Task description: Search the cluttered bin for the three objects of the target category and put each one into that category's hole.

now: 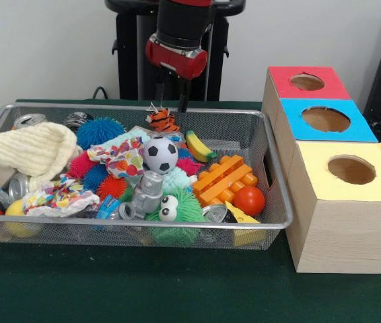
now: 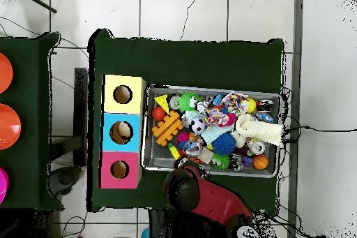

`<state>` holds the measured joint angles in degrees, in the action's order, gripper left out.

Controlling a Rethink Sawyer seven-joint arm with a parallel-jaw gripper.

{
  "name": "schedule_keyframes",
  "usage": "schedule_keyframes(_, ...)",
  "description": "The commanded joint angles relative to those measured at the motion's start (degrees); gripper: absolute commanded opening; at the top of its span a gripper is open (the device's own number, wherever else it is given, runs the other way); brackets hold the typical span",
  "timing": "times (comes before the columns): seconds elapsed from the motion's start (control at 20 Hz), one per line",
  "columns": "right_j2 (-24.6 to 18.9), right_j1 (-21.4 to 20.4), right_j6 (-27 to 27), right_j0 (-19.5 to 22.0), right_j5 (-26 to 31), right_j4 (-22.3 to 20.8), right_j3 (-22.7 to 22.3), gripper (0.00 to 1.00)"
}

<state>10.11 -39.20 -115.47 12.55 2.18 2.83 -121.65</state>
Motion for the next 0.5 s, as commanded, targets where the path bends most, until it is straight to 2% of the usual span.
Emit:
schedule_keyframes(0.05, -5.1, 1.2, -6.4, 3.0, 2.4, 0.4, 3.0, 1.00)
schedule_keyframes(0.5, -6.9, 6.2, -5.7, 5.2, -1.7, -1.1, 5.0, 1.00)
